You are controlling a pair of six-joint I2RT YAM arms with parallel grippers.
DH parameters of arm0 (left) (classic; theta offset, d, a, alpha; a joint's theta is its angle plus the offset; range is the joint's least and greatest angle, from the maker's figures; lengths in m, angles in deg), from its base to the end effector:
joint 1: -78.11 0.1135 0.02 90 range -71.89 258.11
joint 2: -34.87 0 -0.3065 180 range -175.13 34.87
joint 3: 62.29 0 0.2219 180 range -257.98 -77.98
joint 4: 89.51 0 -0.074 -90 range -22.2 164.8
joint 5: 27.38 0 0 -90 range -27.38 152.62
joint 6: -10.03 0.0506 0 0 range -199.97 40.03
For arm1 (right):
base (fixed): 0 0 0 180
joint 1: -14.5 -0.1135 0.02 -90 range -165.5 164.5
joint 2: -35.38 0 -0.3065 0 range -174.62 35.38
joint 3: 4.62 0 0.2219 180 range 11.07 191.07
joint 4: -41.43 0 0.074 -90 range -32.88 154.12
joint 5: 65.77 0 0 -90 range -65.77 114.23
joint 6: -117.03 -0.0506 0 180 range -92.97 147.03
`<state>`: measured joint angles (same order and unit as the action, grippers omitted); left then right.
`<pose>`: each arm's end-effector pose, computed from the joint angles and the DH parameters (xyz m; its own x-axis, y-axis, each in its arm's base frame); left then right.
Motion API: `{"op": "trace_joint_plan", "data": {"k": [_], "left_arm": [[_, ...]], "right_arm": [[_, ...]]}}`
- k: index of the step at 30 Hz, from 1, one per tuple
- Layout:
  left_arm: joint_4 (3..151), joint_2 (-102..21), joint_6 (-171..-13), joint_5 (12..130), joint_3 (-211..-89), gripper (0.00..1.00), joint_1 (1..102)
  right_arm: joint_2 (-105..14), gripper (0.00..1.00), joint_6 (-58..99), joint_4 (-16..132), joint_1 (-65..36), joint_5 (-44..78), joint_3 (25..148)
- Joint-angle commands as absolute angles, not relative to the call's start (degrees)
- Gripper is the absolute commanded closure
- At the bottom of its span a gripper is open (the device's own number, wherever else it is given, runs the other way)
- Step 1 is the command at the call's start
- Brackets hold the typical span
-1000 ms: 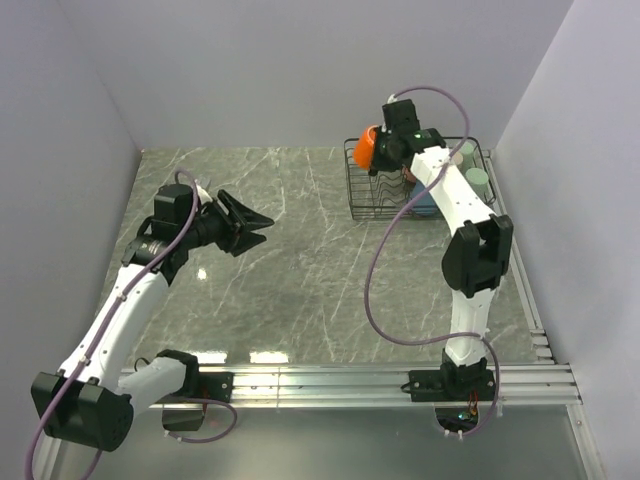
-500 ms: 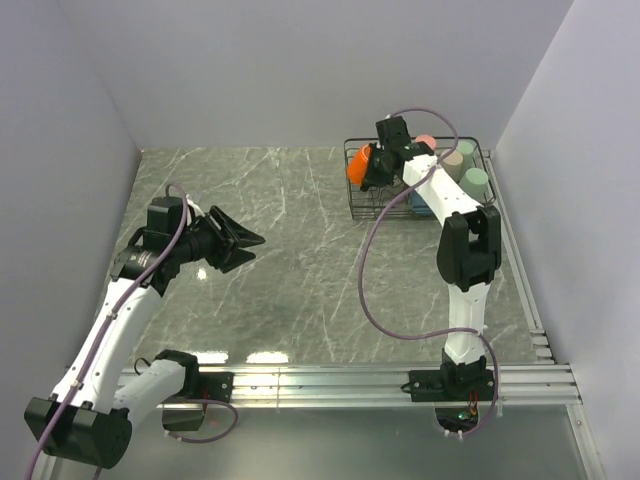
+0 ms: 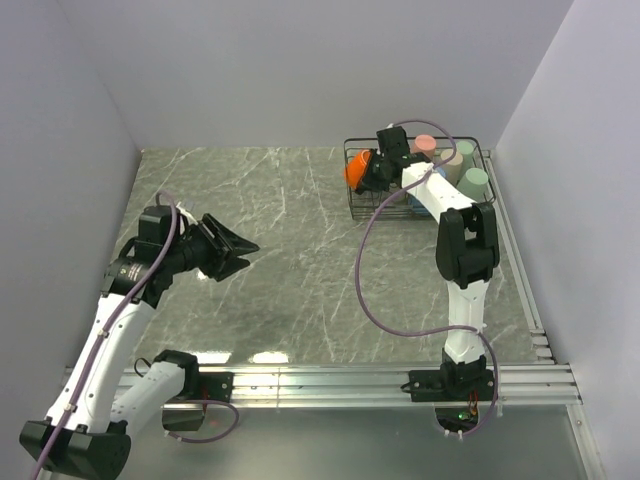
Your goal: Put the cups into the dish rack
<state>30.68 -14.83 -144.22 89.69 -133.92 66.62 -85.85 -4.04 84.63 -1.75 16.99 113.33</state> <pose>0.1146 -0.0468 0.3570 -0.7382 -0.6684 -0.0912 -0.3120 0.4582 -0.8323 0.4648 0.1421 0.2728 -0.7826 0.3052 -0.5427 0.0501 0.8997 0.4337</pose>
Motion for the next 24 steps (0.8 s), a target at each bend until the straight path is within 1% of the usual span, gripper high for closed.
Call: {"op": "trace_joint_plan", "data": {"k": [1,3,4,5,6,8,9,12,21,24], "left_arm": [[31.29,-12.95,-145.09,89.07,-133.71,0.45,66.86],[31.73,-12.6,-145.88,89.16,-133.0,0.45,66.86],[32.26,-12.25,-146.15,89.25,-132.83,0.45,66.86],[32.52,-12.07,-146.33,89.25,-132.22,0.45,66.86],[32.79,-11.81,-146.85,89.33,-131.95,0.45,66.86],[33.66,-11.28,-147.47,89.6,-130.99,0.45,66.86],[34.01,-11.01,-147.9,89.69,-130.63,0.45,66.86],[35.16,-10.23,-148.96,90.04,-129.49,0.46,66.77],[38.15,-9.34,-149.93,89.95,-127.38,0.46,66.86],[38.24,-9.69,-148.79,89.43,-127.46,0.46,66.86]], "right_arm": [[-85.21,0.96,-4.79,82.87,-2.02,15.7,112.58],[-84.86,0.79,-4.61,83.92,-1.67,16.41,112.32],[-84.59,0.56,-4.44,84.28,-1.41,17.11,112.32],[-84.24,0.49,-4.18,84.63,-1.15,17.46,112.24],[-83.98,0.39,-3.91,85.07,-0.97,17.64,112.15],[-82.84,0.29,-3.48,85.68,0.0,18.16,111.62],[-82.4,0.26,-3.3,85.69,0.35,18.08,111.44],[-80.29,0.23,-2.68,86.3,1.14,17.99,110.39],[-69.57,0.2,-1.01,89.9,1.32,18.08,108.37],[-66.23,0.2,0.04,92.18,1.32,17.99,109.42]]}}
